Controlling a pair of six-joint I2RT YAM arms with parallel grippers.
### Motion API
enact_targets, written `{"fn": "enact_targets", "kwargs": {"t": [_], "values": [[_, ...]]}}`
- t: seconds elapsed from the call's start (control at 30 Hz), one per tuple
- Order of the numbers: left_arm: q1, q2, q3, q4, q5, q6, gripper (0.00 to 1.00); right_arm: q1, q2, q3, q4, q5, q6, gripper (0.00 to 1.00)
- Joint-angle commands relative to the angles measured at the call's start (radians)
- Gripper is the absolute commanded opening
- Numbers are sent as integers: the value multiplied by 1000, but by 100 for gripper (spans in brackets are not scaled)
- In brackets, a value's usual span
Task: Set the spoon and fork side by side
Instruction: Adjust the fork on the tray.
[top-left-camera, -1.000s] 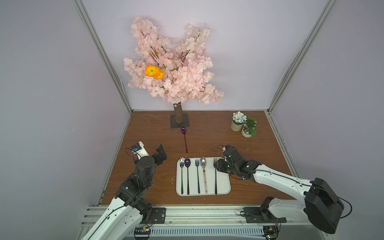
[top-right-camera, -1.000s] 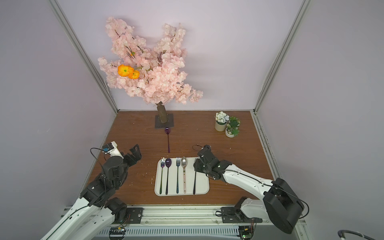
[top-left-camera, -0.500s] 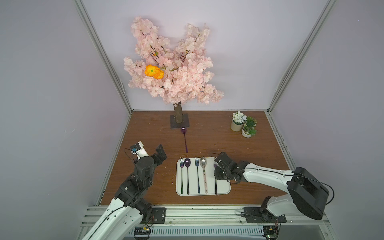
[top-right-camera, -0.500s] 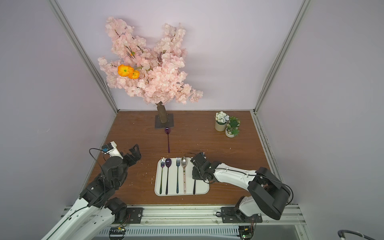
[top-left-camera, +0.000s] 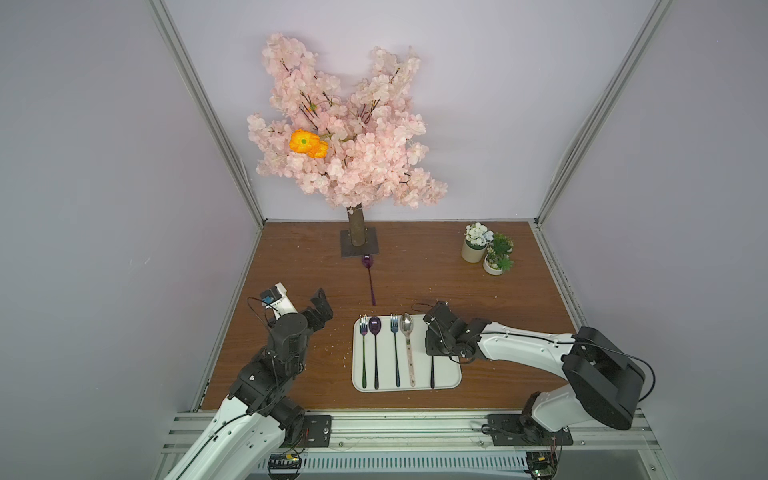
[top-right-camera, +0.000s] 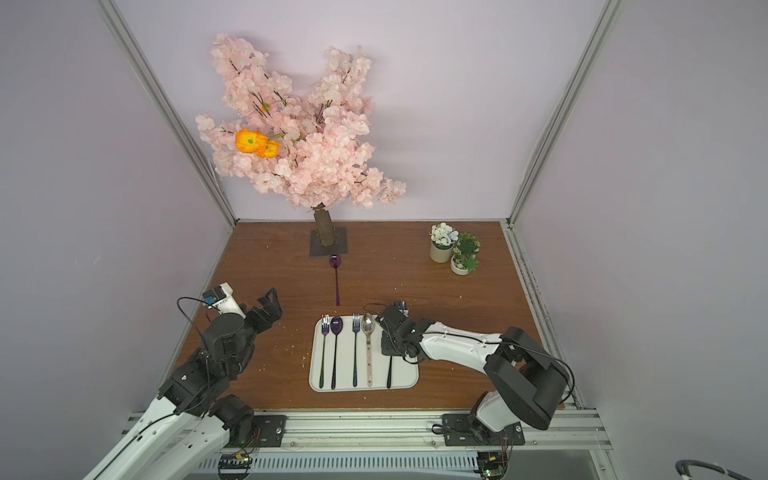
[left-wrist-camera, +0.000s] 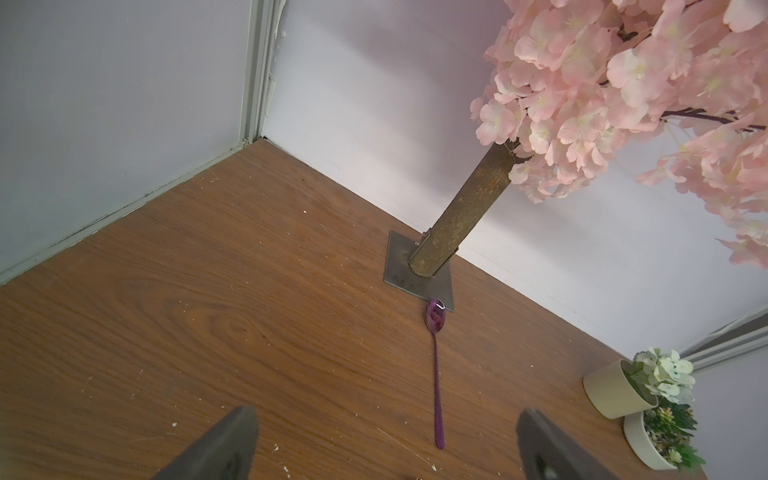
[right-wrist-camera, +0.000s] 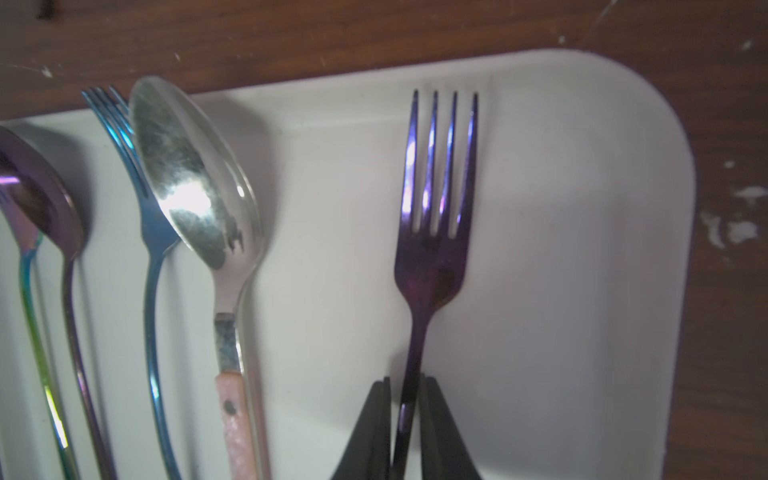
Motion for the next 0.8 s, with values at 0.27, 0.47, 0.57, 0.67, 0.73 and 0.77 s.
{"fn": "enact_targets", "kwargs": {"t": [0.27,0.47,0.57,0.67,0.73,0.77], "values": [[10,-16,-6,-8,-14,11,100,2,31,-9,44,61,43,12],[10,-20,-6,-10,-15,11,100,2,10,-13,31,71,62,16],[10,-20,-2,-11,-16,12,100,3,-25,4,6,91,54,22],[10,-20,3,-14,-22,14,100,9,-62,60,-49,144,9,33],[11,-20,10,-20,-34,15,100,15,-68,117,-83,177,-43,37],[10,-20,16,-24,-43,17,100,15,-61,151,-93,186,-75,40]]}}
